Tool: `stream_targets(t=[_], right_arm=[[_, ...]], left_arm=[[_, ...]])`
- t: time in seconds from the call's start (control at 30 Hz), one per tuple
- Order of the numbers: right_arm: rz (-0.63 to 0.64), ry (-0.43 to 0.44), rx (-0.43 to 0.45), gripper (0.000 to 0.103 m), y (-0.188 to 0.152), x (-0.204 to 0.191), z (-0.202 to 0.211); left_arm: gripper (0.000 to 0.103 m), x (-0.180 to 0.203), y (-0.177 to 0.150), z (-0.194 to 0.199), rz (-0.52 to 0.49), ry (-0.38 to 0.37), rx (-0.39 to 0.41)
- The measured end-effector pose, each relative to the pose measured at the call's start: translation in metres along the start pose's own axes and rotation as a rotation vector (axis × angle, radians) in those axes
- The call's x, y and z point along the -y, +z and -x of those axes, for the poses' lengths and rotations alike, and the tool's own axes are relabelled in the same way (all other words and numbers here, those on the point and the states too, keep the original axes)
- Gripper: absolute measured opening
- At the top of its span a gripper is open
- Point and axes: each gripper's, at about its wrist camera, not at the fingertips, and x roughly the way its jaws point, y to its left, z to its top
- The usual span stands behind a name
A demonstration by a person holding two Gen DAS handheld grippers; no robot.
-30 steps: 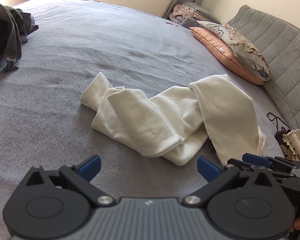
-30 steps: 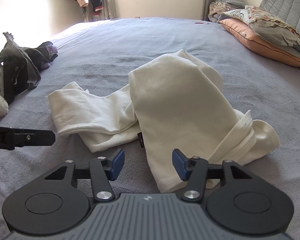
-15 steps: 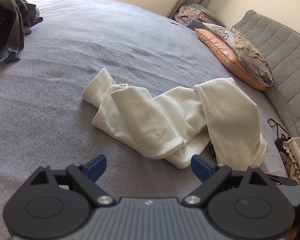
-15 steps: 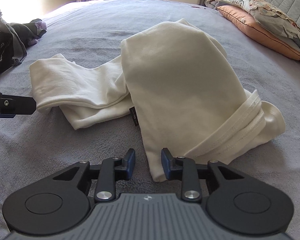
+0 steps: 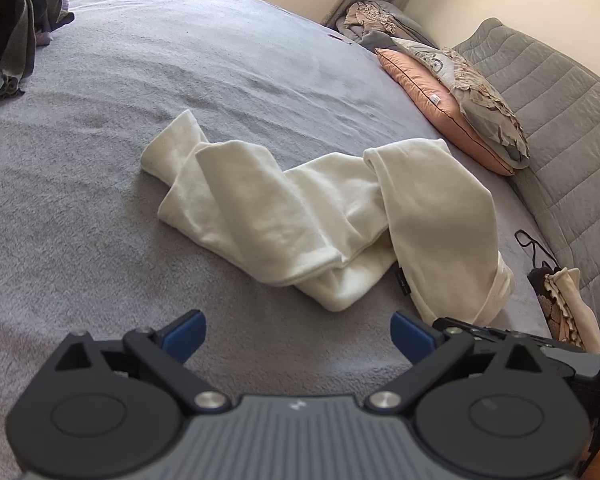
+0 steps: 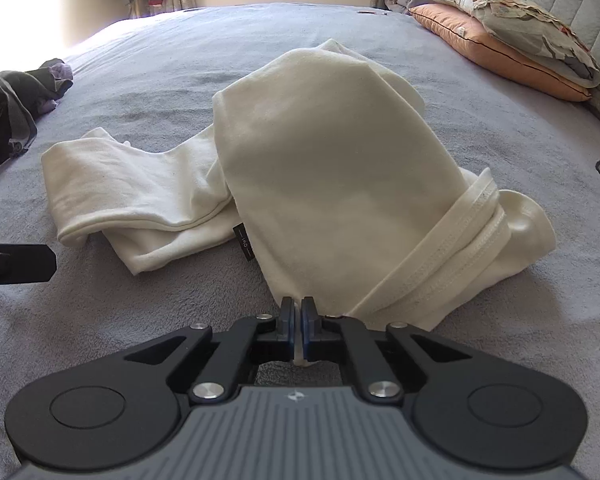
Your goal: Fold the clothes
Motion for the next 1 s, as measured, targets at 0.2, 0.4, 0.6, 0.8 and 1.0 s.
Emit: stream_targets(t=[0.2,0.4,0.6,0.8,1.0], right_arm=[[-0.057,0.014,0.116,0.003,0.010,0.013,0.033],[-0.118,0.004,0.200,0.003,0.021,0.035,0.053],[-0.156,-0.007,0.253,0.003,0.029,0.049,0.063],[-0.183,-0.004,0.260,0.003,0.031,0.059,0.062],[-0.171,-0.026,0.300,0.003,0.029,0.059,0.070]], left_arm=[[0.099,0.003,-0.003,-0.005,0.012,-0.069,0.011],[0.092,0.006,-0.009,-0.022,0.071,-0.152,-0.012],[0.083,0.009,-0.014,-0.038,0.105,-0.138,0.013],[0.047,0.007,-0.014,-0.048,0.144,-0.100,0.056],[0.009,-0.001,-0.013,-0.048,0.172,-0.084,0.066]])
